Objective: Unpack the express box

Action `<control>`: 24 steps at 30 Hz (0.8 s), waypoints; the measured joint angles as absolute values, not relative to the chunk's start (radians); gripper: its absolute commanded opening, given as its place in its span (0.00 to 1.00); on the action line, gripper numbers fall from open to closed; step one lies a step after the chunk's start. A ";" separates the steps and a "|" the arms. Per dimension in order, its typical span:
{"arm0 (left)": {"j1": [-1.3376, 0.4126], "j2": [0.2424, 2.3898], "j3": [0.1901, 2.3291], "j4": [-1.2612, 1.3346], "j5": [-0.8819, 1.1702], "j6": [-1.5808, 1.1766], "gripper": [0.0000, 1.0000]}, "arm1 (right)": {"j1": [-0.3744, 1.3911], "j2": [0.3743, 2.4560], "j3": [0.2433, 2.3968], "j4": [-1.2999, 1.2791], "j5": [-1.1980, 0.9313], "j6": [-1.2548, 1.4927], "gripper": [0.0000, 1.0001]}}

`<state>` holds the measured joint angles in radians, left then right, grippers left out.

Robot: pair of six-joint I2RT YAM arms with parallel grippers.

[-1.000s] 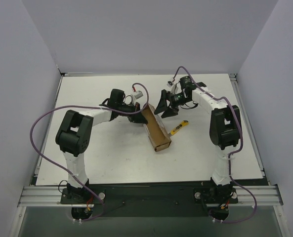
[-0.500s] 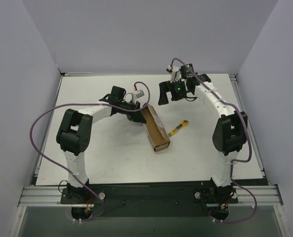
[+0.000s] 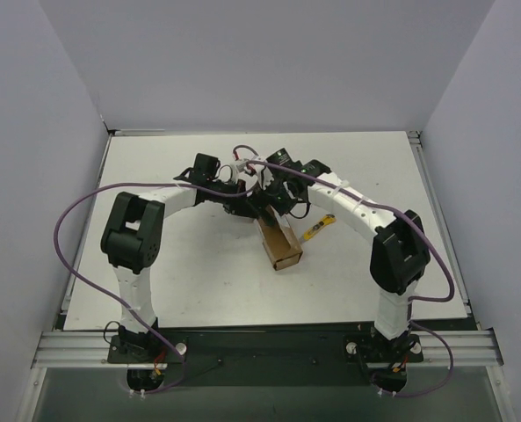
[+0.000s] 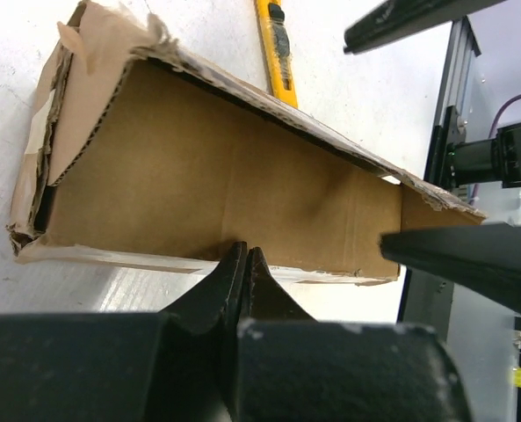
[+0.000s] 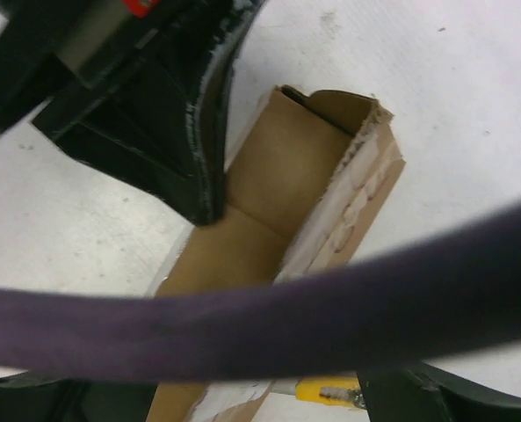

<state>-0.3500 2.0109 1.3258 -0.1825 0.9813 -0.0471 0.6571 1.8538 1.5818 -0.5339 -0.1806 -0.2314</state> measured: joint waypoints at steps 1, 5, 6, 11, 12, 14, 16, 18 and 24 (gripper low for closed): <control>-0.346 2.016 1.326 -0.177 0.988 -0.059 0.00 | 0.657 1.862 1.581 -0.534 -0.154 -0.239 0.76; -0.342 2.030 1.326 -0.157 1.008 -0.087 0.00 | 0.649 1.868 1.581 -0.535 -0.108 -0.262 0.10; -0.341 2.031 1.327 -0.156 1.009 -0.092 0.00 | 0.642 1.868 1.582 -0.536 -0.109 -0.262 0.00; -0.342 2.047 1.351 -0.168 1.006 -0.091 0.00 | 0.544 1.869 1.608 -0.546 -0.158 -0.228 0.00; -0.343 2.054 1.361 -0.171 1.004 -0.089 0.00 | 0.516 1.869 1.617 -0.554 -0.187 -0.224 0.00; -0.343 2.069 1.380 -0.181 0.999 -0.079 0.00 | 0.455 1.869 1.637 -0.569 -0.243 -0.210 0.00; -0.342 2.078 1.393 -0.197 0.991 -0.054 0.00 | 0.393 1.869 1.666 -0.591 -0.327 -0.186 0.00; -0.336 2.080 1.394 -0.226 0.962 -0.010 0.00 | 0.342 1.869 1.703 -0.614 -0.410 -0.159 0.00; -0.253 2.085 1.383 -0.356 0.909 0.088 0.04 | 0.297 1.869 1.797 -0.646 -0.556 -0.105 0.00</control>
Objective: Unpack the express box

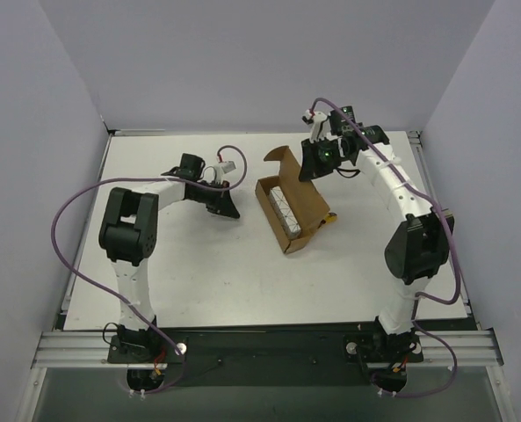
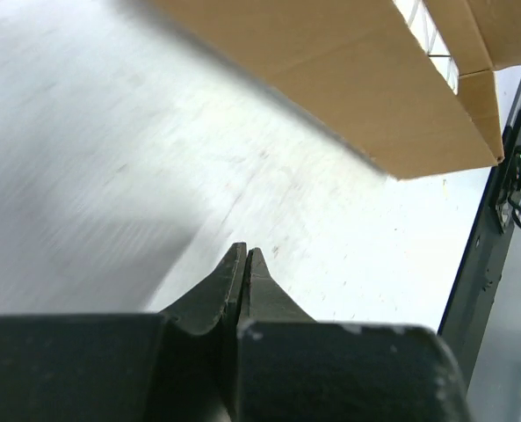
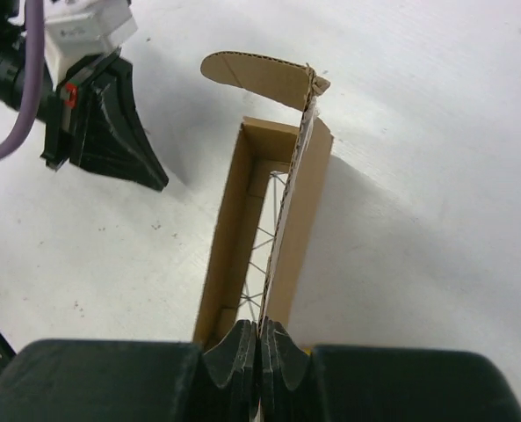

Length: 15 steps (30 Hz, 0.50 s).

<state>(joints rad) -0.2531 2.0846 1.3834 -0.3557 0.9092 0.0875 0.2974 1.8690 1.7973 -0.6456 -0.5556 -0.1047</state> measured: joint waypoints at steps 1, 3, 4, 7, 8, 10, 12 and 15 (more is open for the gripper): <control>-0.235 2.075 1.375 -0.359 0.911 0.088 0.12 | 0.310 1.869 1.803 -0.647 -0.557 -0.104 0.00; -0.196 2.034 1.336 -0.353 0.913 0.081 0.36 | 0.347 1.869 1.807 -0.649 -0.555 -0.105 0.00; -0.181 1.999 1.311 -0.334 0.910 0.070 0.44 | 0.364 1.869 1.809 -0.650 -0.553 -0.106 0.00; -0.182 1.877 1.268 -0.252 0.867 0.001 0.61 | 0.402 1.880 1.828 -0.662 -0.558 -0.113 0.00; -0.194 1.845 1.270 -0.213 0.846 -0.022 0.91 | 0.408 1.889 1.839 -0.668 -0.559 -0.117 0.00; -0.226 1.814 1.298 -0.138 0.821 -0.055 0.96 | 0.407 1.907 1.860 -0.671 -0.566 -0.125 0.00; -0.255 1.837 1.372 -0.088 0.810 -0.083 0.97 | 0.402 1.924 1.873 -0.670 -0.574 -0.131 0.00; -0.282 1.899 1.467 -0.041 0.795 -0.083 0.97 | 0.398 1.940 1.883 -0.674 -0.593 -0.147 0.00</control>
